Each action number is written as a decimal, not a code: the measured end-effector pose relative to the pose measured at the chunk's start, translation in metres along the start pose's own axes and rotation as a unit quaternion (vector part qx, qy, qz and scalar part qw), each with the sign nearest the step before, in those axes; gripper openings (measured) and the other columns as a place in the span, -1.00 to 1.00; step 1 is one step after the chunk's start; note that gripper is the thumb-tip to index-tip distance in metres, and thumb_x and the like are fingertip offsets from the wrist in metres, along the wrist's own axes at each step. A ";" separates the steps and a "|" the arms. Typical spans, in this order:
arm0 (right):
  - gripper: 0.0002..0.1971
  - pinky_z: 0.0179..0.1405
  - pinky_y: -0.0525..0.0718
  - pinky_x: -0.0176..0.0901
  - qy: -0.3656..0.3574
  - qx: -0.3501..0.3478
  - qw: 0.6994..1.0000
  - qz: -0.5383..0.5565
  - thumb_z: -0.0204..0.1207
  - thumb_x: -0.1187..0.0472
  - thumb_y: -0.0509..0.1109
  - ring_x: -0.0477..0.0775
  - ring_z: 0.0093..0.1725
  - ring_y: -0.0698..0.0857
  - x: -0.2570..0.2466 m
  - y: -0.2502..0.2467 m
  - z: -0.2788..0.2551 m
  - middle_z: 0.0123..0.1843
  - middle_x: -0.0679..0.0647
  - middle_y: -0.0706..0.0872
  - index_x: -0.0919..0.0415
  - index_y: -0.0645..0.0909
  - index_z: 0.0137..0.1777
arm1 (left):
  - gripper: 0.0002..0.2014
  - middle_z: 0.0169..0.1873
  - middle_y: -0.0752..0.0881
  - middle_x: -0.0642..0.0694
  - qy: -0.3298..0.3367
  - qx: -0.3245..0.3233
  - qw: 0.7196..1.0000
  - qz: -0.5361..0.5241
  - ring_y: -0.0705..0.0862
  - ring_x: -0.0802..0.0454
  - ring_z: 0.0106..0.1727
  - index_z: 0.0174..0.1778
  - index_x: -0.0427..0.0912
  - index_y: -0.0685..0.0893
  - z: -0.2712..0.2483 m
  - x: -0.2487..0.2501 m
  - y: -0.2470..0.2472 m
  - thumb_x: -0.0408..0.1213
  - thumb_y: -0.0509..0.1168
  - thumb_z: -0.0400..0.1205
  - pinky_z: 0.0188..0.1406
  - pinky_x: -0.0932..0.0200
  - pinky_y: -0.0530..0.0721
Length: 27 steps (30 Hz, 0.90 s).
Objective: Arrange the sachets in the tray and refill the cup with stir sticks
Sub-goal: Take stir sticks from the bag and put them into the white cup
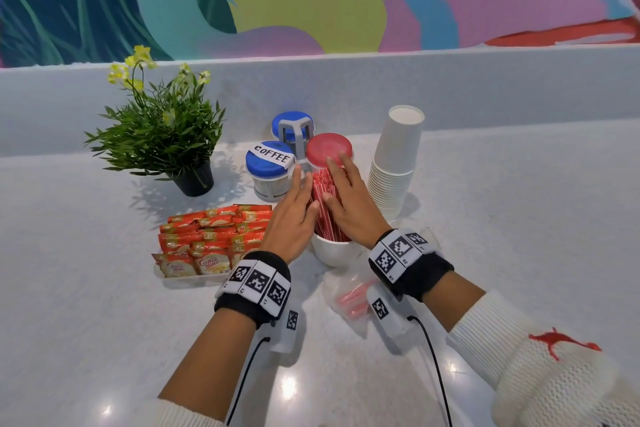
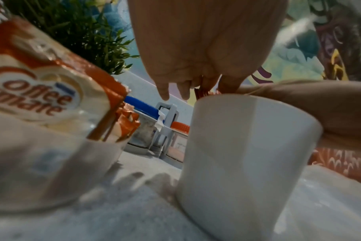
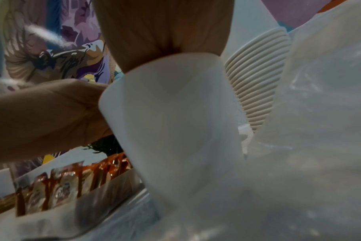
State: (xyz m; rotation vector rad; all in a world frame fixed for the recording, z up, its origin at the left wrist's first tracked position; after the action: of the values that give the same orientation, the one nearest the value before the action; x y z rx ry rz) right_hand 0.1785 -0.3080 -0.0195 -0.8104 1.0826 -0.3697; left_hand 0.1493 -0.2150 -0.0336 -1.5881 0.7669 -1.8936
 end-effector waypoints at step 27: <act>-0.93 -0.15 0.69 0.08 0.179 0.160 0.965 0.109 0.50 0.29 0.26 0.29 -0.23 0.69 0.083 -0.095 -0.059 -0.31 0.09 0.62 0.26 0.51 -0.18 | -0.78 -0.05 0.51 -0.05 0.117 0.074 0.990 -0.003 0.46 0.15 -0.07 0.07 -0.32 0.68 -0.030 0.096 0.012 -0.36 0.15 0.67 -0.20 0.43 0.30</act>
State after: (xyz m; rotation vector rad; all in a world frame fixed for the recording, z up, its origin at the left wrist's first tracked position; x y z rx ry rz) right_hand 0.1741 -0.4468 -0.0149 -0.3364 1.3911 -0.5005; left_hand 0.1052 -0.2895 0.0184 -1.2949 0.6997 -2.1137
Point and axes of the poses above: each hand's wrist, its own z-axis towards the middle knuckle, its own y-axis out of the palm, x = y × z, the point moved 8 cm from there along z, towards the middle knuckle
